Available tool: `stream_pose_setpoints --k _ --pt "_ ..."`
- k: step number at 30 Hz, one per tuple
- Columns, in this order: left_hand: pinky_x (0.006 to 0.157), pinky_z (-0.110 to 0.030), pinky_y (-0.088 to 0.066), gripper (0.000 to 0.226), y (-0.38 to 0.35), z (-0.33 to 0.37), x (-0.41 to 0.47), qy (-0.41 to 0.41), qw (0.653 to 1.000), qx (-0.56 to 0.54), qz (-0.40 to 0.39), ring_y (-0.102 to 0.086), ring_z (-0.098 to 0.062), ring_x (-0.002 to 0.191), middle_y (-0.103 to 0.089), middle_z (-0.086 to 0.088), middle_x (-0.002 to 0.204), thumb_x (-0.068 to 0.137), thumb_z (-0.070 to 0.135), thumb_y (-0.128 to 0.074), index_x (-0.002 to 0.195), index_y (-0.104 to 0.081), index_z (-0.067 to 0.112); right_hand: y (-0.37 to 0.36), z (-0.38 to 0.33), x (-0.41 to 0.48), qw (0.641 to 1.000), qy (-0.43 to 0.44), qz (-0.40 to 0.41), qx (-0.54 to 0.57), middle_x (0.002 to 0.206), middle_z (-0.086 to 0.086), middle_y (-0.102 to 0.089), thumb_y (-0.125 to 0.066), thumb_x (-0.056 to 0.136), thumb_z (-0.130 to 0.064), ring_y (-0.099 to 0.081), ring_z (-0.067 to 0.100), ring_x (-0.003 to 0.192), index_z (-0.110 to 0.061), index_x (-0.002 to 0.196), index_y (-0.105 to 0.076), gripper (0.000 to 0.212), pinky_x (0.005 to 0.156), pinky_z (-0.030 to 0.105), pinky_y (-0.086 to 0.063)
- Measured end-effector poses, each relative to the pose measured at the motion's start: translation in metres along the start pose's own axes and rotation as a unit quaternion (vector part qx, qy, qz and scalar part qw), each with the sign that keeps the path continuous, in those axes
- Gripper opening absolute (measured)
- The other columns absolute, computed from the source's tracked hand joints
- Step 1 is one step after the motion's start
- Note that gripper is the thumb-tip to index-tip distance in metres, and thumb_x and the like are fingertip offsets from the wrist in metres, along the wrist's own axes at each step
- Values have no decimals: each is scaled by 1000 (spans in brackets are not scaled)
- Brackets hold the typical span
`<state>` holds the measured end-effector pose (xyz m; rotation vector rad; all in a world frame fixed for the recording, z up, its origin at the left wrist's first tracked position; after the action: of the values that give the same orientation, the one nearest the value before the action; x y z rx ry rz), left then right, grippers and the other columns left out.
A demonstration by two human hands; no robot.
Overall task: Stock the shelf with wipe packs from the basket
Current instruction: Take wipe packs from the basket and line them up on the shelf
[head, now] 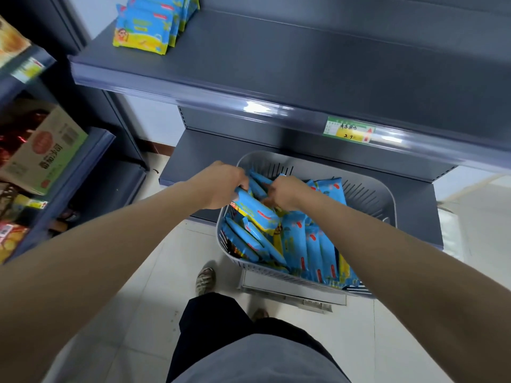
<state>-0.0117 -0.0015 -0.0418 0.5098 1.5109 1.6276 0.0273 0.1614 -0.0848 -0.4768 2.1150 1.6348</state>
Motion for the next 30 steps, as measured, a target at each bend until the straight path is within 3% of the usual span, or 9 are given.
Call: stream_pose_setpoints --k 2,5,8,13,17,20,23,27,30 --pt "92 -34 -36 25 1 -1 -5 0 1000 -15 5 -57 -19 97 -61 6 106 82 13 -55 104 -65 22 2 3 -1 1000 -14 17 -13 100 18 -64 -49 92 -44 -59 34 97 -2 100 -64 45 77 35 -46" --pt "83 -30 -37 24 5 -2 -11 13 999 -48 14 -57 -18 96 -62 7 106 82 14 -58 103 -66 22 18 7 -11 993 -47 90 61 64 12 -51 -54 90 -37 -51 30 67 -5 62 -52 42 56 31 -36" --pt "75 -27 -38 24 12 -2 -12 30 997 -77 14 -55 -20 91 -61 3 103 80 13 -61 103 -66 19 46 8 -25 973 -73 156 156 53 3 -39 -59 85 -30 -42 22 56 -11 52 -37 44 49 28 -29" --pt "72 -23 -36 27 30 -5 -14 66 989 -131 12 -47 -12 84 -55 6 92 78 10 -61 104 -67 18 98 -6 -50 956 -24 235 175 53 1 -37 -52 83 -20 -34 18 50 -14 54 -32 35 43 28 -23" --pt "72 -26 -41 20 60 -14 -13 63 988 -129 51 -54 -18 85 -63 0 93 79 12 -63 99 -67 14 136 -16 -57 927 -10 306 215 72 6 -51 -48 84 -16 -47 25 61 -6 79 -51 12 50 29 -33" --pt "69 -27 -39 19 84 -28 -14 64 989 -108 83 -51 -17 82 -60 -1 91 81 13 -64 99 -65 14 162 -28 -56 899 0 340 275 90 7 -55 -49 84 -13 -53 23 68 -6 100 -53 18 58 28 -42" --pt "67 -26 -41 16 106 -49 -21 68 982 -135 113 -52 -16 80 -60 -1 90 80 11 -64 96 -66 13 186 -47 -46 880 41 366 301 96 4 -52 -47 84 -5 -48 14 59 -16 110 -51 29 50 17 -39" --pt "61 -13 -44 14 136 -93 -37 90 970 -175 145 -55 -6 69 -59 3 88 81 11 -65 94 -65 15 214 -89 -14 858 125 365 340 105 0 -58 -44 84 5 -45 -1 45 -18 100 -66 36 44 8 -32" --pt "80 -34 -49 16 158 -134 -51 98 967 -172 160 -59 -19 87 -64 -1 96 80 11 -66 96 -66 15 230 -127 22 849 151 357 359 102 -3 -60 -51 85 2 -46 -3 44 -15 97 -69 28 46 6 -34"
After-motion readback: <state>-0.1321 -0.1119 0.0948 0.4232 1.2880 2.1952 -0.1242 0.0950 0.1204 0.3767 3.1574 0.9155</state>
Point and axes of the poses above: each hand's wrist, its own x-axis towards the middle knuckle, its own y-axis out of the back of the hand, z = x × y, the point moved 2 cm from there along x, towards the middle knuckle
